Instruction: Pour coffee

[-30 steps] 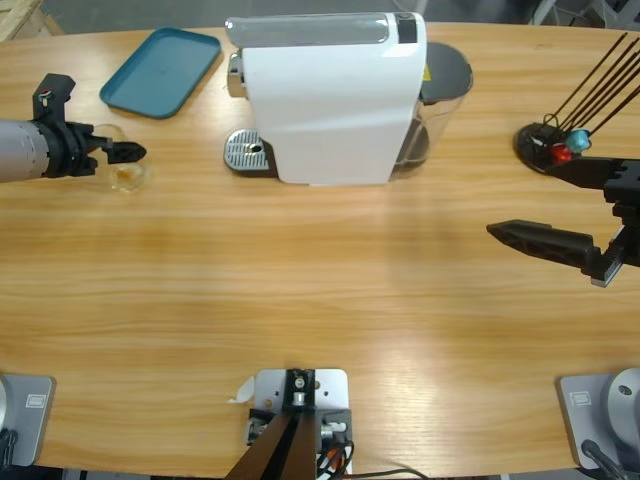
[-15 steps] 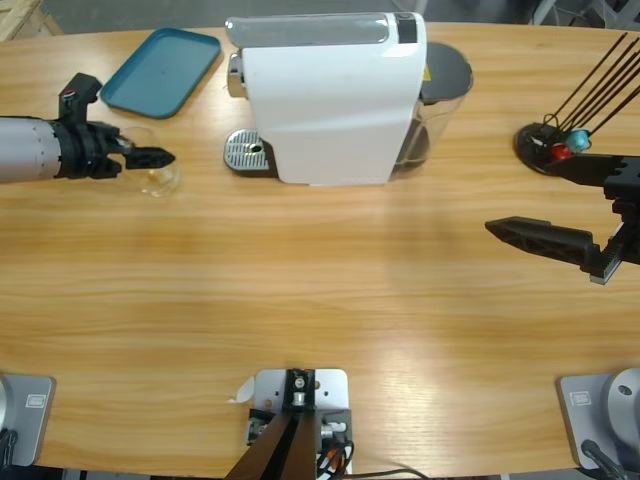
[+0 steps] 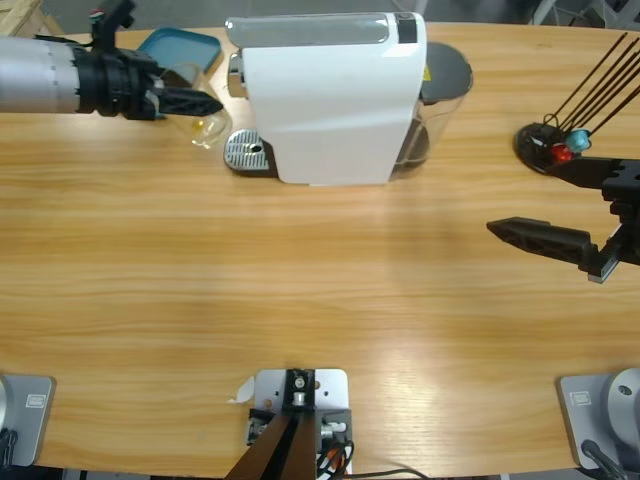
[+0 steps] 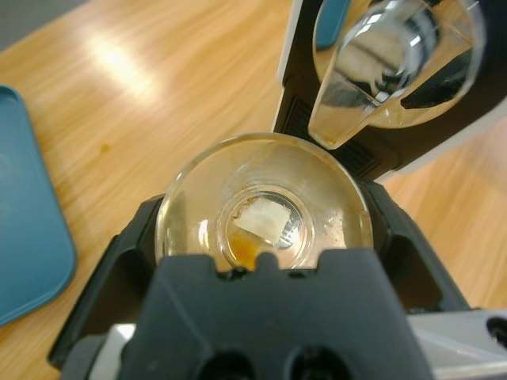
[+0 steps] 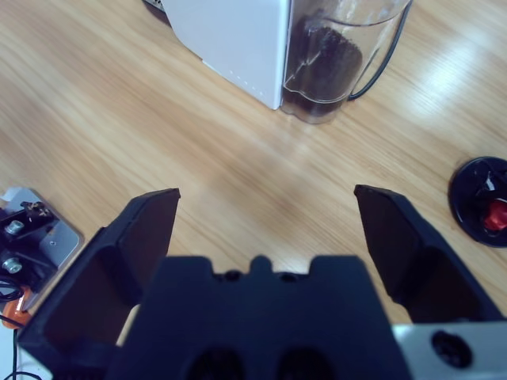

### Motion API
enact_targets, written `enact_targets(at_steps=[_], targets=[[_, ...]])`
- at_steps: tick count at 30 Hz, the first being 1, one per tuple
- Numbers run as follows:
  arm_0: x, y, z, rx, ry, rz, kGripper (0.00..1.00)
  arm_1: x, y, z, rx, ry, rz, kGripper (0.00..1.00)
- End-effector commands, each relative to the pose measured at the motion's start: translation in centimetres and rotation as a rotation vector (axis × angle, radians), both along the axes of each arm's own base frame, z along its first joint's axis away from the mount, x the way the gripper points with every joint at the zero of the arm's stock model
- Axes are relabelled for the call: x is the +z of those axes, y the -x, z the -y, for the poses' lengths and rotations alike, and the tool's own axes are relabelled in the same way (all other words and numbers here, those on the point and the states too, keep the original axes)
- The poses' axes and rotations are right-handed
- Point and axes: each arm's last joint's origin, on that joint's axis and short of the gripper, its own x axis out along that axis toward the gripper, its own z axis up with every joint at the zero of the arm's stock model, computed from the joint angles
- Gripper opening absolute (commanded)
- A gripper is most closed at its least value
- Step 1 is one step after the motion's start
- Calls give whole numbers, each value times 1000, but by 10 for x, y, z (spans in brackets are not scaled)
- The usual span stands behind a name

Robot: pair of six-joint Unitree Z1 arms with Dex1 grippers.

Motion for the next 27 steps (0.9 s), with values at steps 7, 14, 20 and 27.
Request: enact_targets(at_steps=[7,14,20,27], targets=[[-40,-27,33,-105,-74,-83,48,-8,3,4,15,0,-13,996],[-40,-34,43,-126,-77,-75,48,-8,3,5,13,-2,-9,996],[-46,-34,46,-143,-85,-81,48,-8,3,6,10,-2,-6,996],[-55,-36,49,-164,-90,-99,75,-8,3,6,8,-1,-5,996]])
